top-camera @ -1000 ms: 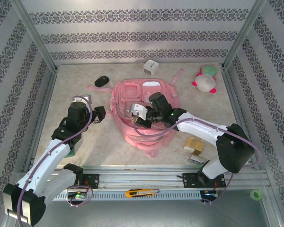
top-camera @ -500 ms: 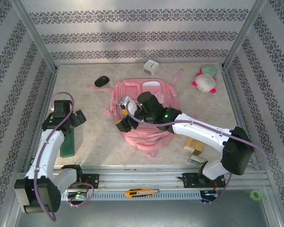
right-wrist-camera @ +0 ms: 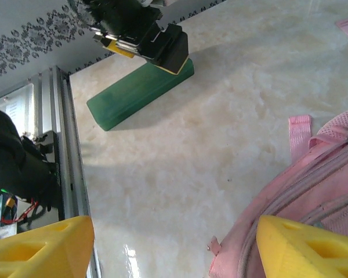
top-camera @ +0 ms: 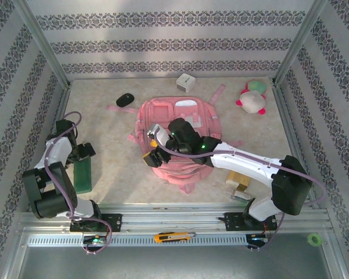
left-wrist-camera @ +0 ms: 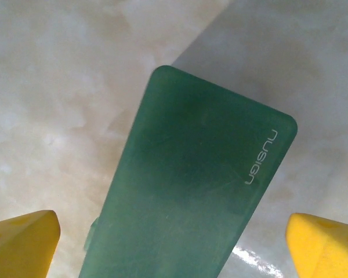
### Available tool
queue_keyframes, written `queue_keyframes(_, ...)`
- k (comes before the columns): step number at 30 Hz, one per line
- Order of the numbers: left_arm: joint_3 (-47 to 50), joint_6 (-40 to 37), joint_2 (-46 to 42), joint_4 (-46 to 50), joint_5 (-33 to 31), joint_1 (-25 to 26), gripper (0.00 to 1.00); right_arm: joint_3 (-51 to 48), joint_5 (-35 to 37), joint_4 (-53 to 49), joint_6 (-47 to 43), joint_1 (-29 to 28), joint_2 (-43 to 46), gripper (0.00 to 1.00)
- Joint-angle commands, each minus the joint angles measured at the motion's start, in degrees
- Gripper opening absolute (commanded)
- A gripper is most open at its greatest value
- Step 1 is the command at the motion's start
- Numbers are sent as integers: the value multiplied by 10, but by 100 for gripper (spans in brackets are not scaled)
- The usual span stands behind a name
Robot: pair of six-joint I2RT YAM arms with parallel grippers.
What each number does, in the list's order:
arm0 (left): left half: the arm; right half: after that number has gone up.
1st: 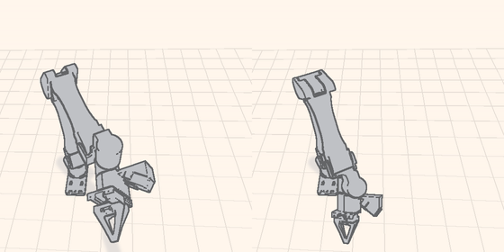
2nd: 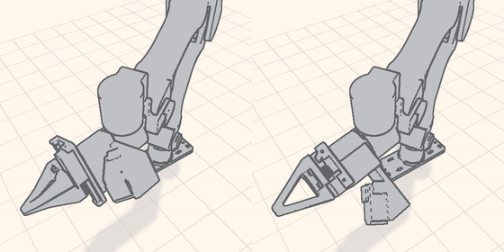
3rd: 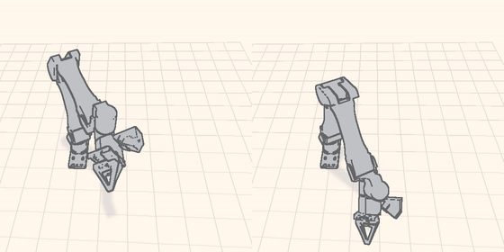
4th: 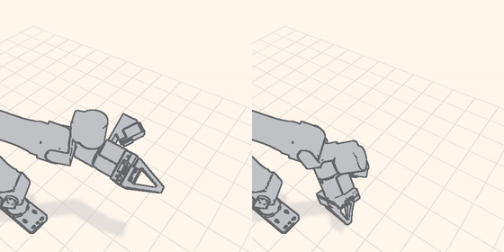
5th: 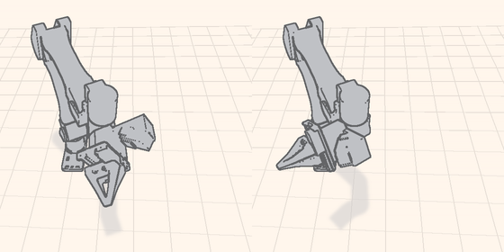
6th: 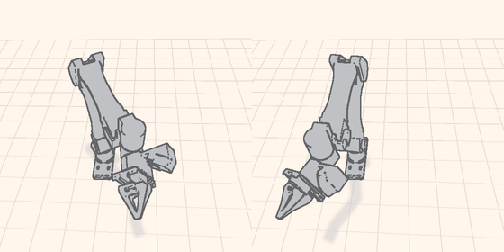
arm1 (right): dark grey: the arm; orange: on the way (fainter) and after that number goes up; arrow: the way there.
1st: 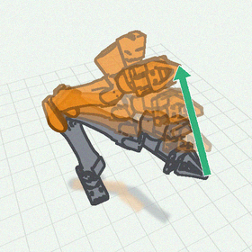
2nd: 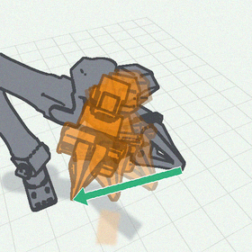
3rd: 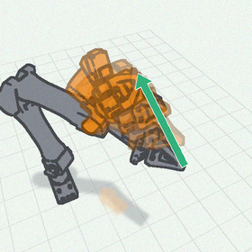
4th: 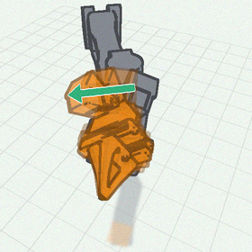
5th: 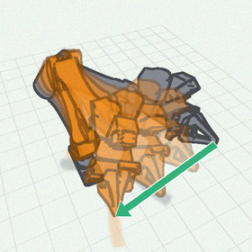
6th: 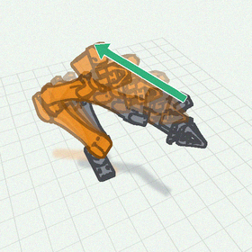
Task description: Pack the student bag
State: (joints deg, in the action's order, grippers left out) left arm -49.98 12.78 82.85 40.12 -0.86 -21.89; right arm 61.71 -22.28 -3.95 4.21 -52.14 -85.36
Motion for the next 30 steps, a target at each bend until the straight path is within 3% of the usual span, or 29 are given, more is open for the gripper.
queue_keyframes(1,-22,-37,26,7,11,-7,99,-15,5,11,-23,1,28,74)
queue_keyframes(15,-55,-71,125,-29,-15,1,96,-57,20,21,-34,4,55,74)
queue_keyframes(21,-66,-79,151,-15,-13,14,81,-66,1,24,-33,23,60,74)
queue_keyframes(30,-53,-38,65,-1,-9,41,62,-93,7,56,21,41,86,74)
